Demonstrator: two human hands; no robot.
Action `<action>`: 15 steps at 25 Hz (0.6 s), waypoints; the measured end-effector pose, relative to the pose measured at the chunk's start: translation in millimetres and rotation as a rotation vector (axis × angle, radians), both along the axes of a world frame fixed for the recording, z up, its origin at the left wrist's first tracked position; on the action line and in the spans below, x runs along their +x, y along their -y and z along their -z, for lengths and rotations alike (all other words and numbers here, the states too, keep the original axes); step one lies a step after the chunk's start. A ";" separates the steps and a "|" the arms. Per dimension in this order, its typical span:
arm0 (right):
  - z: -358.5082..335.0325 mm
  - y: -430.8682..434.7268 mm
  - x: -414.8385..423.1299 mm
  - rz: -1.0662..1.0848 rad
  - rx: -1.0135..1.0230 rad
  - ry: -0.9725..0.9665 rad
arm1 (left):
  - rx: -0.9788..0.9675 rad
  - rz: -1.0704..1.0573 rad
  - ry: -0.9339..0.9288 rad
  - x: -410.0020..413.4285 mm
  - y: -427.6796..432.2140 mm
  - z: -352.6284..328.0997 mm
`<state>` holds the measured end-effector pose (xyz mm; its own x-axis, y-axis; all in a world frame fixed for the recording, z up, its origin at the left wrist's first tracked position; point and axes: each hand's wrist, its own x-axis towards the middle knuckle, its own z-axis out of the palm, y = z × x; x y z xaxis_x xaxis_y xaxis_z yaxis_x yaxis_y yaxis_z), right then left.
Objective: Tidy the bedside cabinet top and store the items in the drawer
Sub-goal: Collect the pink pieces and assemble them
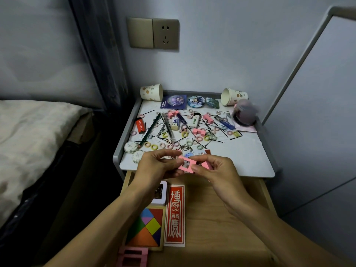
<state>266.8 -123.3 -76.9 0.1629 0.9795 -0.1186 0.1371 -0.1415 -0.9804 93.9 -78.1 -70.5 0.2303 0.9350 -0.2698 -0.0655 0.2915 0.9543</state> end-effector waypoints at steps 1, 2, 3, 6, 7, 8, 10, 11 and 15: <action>0.0 0.2 0.1 -0.006 0.007 0.012 | 0.002 0.012 -0.009 -0.7 -0.7 0.0; -0.1 0.4 0.4 -0.010 0.015 0.022 | 0.004 0.025 -0.015 -1.1 -1.0 0.1; -0.5 0.7 1.2 -0.013 0.021 0.029 | 0.004 0.034 -0.017 -0.9 -1.1 0.0; -1.2 1.8 2.3 -0.029 0.030 0.042 | 0.007 0.034 -0.018 -0.6 -1.4 -0.2; -1.0 2.1 1.8 -0.035 0.039 0.060 | 0.011 0.032 -0.025 -0.6 -1.8 -0.2; -0.9 2.1 0.7 -0.036 0.050 0.078 | 0.012 0.028 -0.031 -0.9 -2.4 -0.2; -0.8 1.9 -1.8 -0.010 0.076 0.085 | 0.010 0.025 -0.041 -1.3 -3.4 -0.5; -1.8 1.8 -2.6 0.012 0.083 0.105 | 0.012 0.027 -0.050 -1.1 -3.8 -0.7; -8.0 0.2 4.9 0.023 0.099 0.482 | 0.045 0.047 -0.100 -2.6 -3.3 -0.5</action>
